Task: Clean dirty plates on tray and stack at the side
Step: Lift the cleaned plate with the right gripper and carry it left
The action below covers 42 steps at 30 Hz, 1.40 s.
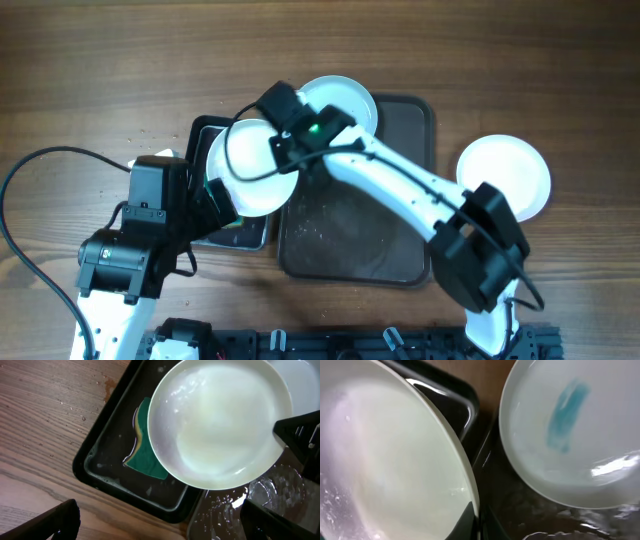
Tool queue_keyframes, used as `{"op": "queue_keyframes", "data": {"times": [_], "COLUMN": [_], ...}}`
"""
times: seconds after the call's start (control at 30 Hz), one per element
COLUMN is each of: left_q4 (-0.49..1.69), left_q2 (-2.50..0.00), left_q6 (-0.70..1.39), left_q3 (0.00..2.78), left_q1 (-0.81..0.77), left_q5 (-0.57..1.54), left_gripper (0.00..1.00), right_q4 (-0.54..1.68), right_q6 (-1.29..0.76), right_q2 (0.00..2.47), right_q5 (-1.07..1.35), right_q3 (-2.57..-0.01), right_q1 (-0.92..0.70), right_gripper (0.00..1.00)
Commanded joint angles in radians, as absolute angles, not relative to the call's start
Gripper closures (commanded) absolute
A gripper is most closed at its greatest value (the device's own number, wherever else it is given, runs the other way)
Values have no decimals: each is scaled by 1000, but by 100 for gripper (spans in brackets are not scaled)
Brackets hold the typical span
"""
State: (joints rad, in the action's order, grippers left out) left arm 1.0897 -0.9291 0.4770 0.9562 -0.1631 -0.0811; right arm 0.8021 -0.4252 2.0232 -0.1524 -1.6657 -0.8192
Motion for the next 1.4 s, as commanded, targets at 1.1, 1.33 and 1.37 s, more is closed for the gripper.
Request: {"op": "queue_keyframes", "data": {"times": [1.1, 1.33, 1.37], "left_q4": [1090, 1090, 1090], "left_q2": [-924, -924, -924], "left_q6": [483, 483, 483], "left_q3": [971, 971, 971], "left_q1": [-159, -159, -159], "left_q5": [-76, -76, -76], "left_gripper": [0, 0, 0], "right_q4": [551, 550, 550], "right_q6": [-25, -18, -18], "right_q2": [1906, 1906, 1906], "right_q5": [-1186, -1225, -1225], "right_q3": [-1702, -1702, -1702], "right_q1": [-1125, -1159, -1163], "right_gripper": [96, 96, 96]}}
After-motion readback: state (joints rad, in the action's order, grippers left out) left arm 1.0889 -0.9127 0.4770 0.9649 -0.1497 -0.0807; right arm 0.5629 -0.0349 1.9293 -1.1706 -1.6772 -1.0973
